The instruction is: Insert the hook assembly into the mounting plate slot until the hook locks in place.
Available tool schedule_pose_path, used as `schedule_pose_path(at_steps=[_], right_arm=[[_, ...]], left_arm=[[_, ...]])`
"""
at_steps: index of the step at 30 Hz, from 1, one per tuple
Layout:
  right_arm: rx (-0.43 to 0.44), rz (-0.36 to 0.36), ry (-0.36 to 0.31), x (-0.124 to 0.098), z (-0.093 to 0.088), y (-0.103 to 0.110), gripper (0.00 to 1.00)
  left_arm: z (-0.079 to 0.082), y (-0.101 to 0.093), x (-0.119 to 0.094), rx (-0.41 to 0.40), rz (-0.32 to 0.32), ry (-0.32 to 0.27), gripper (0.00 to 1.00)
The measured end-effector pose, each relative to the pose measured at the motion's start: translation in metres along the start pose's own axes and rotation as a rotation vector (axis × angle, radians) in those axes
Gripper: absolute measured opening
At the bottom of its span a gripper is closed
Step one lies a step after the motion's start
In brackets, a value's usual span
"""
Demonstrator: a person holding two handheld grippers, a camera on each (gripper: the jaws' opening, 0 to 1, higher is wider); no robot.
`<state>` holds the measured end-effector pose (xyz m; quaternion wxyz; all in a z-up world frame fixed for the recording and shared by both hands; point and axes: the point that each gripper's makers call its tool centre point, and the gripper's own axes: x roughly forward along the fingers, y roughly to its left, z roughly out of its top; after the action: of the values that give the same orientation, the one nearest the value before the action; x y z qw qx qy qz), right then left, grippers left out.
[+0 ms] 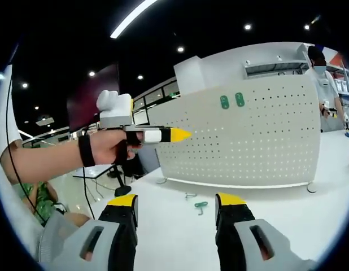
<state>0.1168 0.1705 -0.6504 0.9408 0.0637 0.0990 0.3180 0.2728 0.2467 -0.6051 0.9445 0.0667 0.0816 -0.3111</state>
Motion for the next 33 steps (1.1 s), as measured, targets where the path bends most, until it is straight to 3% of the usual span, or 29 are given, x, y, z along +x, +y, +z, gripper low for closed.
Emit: schedule_pose_path(at_steps=[12, 21, 33], right_arm=[[0.008, -0.001, 0.022, 0.004, -0.007, -0.001, 0.55], [0.018, 0.018, 0.045, 0.012, -0.017, 0.0, 0.55], [0.047, 0.005, 0.07, 0.017, -0.033, 0.002, 0.52]], left_arm=[[-0.044, -0.002, -0.002, -0.022, -0.047, 0.079, 0.36], [-0.067, -0.006, -0.003, -0.053, -0.081, 0.094, 0.35], [-0.11, -0.011, -0.004, -0.074, -0.125, 0.161, 0.33]])
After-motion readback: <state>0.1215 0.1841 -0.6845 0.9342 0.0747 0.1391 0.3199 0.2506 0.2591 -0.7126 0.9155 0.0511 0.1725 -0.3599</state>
